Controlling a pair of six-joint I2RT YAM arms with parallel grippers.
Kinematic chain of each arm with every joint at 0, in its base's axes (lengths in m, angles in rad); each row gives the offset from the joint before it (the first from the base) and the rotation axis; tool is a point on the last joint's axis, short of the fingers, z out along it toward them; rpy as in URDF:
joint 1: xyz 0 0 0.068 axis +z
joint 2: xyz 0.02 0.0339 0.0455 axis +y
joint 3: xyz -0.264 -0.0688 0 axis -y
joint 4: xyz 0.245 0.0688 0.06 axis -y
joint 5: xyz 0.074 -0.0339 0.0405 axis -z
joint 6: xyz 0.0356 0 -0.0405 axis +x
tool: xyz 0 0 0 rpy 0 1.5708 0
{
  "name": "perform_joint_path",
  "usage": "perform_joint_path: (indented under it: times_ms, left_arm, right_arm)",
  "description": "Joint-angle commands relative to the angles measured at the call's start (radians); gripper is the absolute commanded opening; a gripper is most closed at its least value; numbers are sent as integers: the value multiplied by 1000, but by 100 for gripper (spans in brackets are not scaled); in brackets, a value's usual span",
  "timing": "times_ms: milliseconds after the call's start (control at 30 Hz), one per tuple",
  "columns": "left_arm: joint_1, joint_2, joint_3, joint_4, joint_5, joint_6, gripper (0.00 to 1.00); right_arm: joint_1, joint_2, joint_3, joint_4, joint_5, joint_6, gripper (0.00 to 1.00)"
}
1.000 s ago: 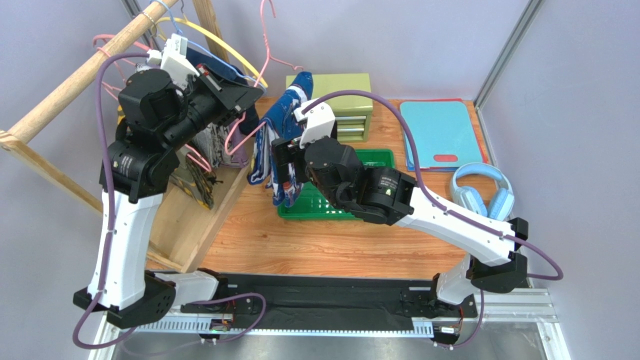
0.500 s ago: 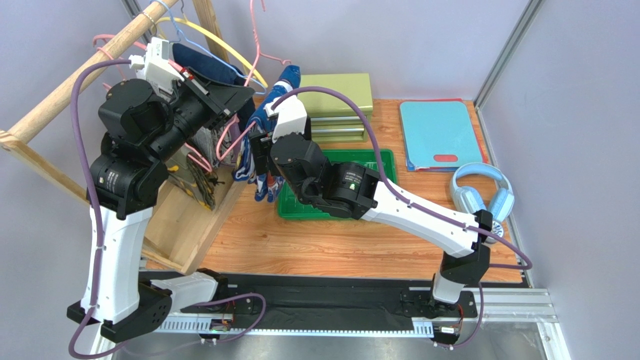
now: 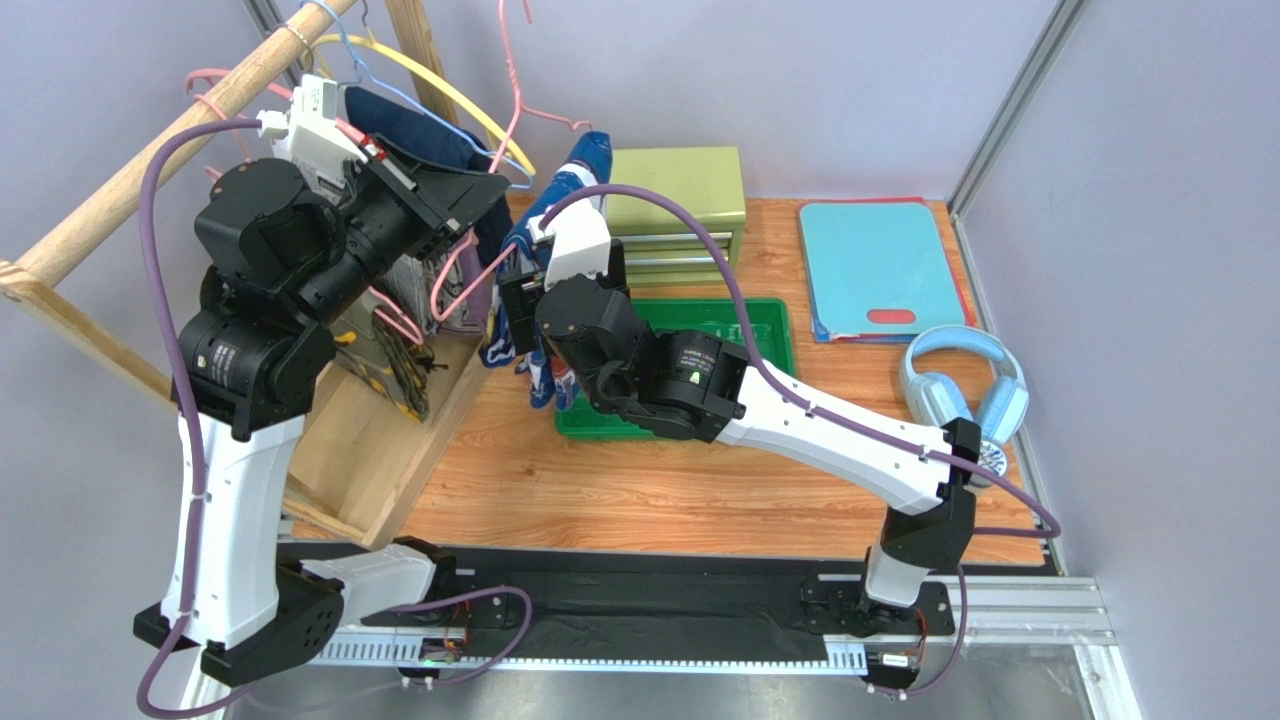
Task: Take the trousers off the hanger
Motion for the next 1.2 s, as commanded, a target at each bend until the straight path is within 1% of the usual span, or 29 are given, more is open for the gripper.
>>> perform_joint_path:
  times_ms: [0, 67, 200, 367, 533, 600, 633, 700, 733, 767, 833, 933, 1033, 1167]
  left_arm:
    - [-7, -60, 53, 220, 20, -21, 0]
    - [-7, -63, 54, 221, 28, -27, 0]
    - [-7, -74, 59, 218, 29, -25, 0]
    - [-7, -84, 54, 218, 37, -37, 0]
    - [-7, -94, 54, 220, 42, -42, 0]
    - [-7, -100, 48, 218, 43, -48, 0]
    - [-7, -101, 45, 220, 43, -48, 0]
    - [-7, -104, 44, 218, 45, -50, 0]
    - [-7, -106, 42, 218, 43, -50, 0]
    - [-8, -106, 42, 218, 46, -48, 0]
    - [-7, -111, 36, 218, 46, -51, 0]
    - [-7, -114, 39, 218, 46, -51, 0]
    - [-7, -112, 39, 218, 48, -53, 0]
    - [-7, -107, 39, 218, 55, -56, 0]
  right_arm:
    - [-5, -30, -2, 44, 23, 4, 76]
    - [-5, -35, -5, 49, 18, 13, 76]
    - [-7, -34, -14, 8, 91, 27, 74]
    - [-10, -46, -28, 11, 156, 38, 70]
    - [-12, -63, -48, 21, 173, 30, 69]
    - [-10, -80, -56, 29, 156, 31, 70]
    - [-10, -89, -72, 35, 113, 28, 71]
    - [-10, -128, -112, 90, 60, 22, 74]
    - [-8, -142, -134, 112, 9, 22, 75]
    - [-7, -156, -173, 148, -7, 28, 75]
    - [-10, -175, -191, 172, -28, 41, 76]
    - [-8, -149, -160, 166, -31, 25, 78]
    - [-8, -123, -117, 149, -45, 25, 78]
    - [-5, -118, -100, 136, -73, 35, 78]
